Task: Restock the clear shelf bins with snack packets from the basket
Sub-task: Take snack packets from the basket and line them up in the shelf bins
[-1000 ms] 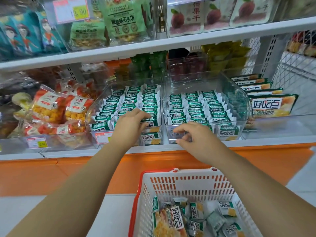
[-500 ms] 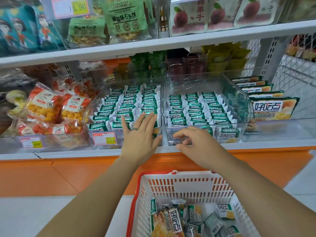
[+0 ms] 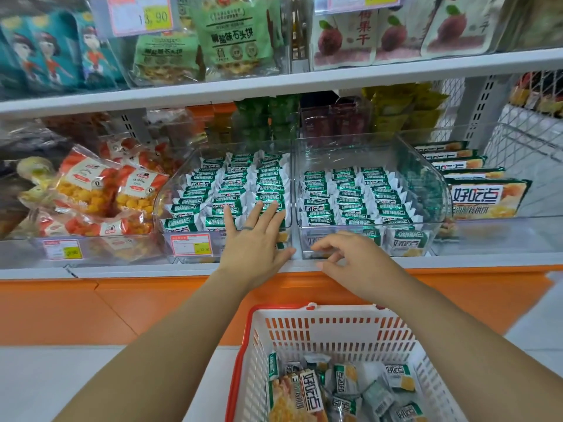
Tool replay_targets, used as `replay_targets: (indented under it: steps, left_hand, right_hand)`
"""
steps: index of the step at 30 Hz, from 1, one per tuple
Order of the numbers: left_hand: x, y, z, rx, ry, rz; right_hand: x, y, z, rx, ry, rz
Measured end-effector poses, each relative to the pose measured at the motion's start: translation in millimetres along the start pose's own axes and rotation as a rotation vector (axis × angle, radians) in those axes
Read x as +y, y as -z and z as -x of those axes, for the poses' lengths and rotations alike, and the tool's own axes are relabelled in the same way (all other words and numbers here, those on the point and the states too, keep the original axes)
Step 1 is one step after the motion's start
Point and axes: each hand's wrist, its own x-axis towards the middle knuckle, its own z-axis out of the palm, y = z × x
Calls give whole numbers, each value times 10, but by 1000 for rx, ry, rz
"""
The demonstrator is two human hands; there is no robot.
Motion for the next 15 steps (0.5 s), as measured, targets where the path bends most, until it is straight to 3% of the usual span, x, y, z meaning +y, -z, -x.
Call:
replay_targets:
  steps: [2, 5, 7, 15]
  left_hand:
    - [14, 51, 80, 32, -20, 9]
    - [103, 27, 414, 293, -35, 117]
    - [244, -44, 666, 368, -20, 237]
    - [813, -455, 1339, -240, 152, 515]
  right_hand:
    - [6, -5, 52, -14, -12, 5]
    - [58, -56, 213, -85, -65, 19]
    - [132, -127, 348, -143, -101, 47]
    - [569, -461, 675, -516, -354, 190]
